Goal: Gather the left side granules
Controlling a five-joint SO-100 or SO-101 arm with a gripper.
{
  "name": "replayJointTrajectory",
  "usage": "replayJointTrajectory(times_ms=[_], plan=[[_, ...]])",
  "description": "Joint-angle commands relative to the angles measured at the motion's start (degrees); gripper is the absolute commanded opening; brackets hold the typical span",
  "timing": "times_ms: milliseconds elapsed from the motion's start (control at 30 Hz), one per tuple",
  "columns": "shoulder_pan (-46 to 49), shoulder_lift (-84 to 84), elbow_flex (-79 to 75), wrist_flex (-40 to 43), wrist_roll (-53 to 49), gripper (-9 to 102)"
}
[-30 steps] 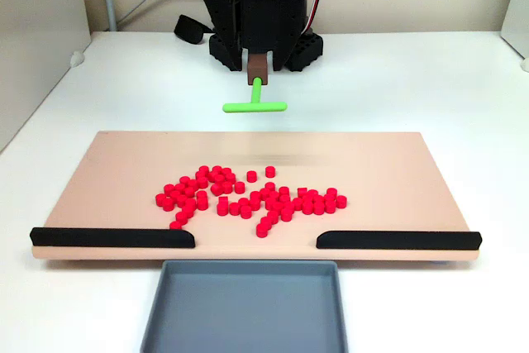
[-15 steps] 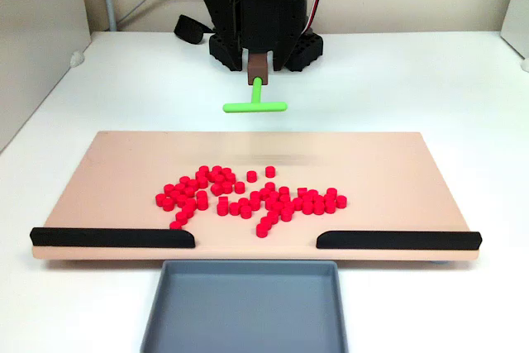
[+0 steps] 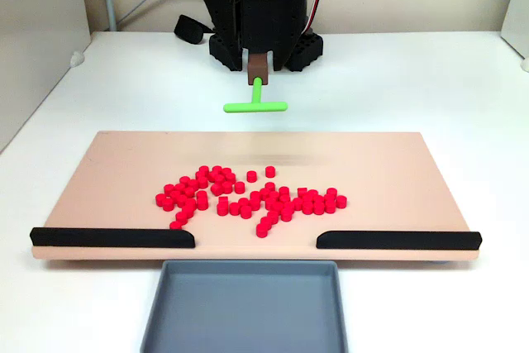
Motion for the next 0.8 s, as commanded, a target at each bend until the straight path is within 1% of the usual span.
replayJointTrajectory(times_ms=[0, 767], plan=[[-0.4, 1.5, -1.4, -0.2, 0.3, 0], [-0.5, 1.7, -1.4, -0.2, 1.5, 0]])
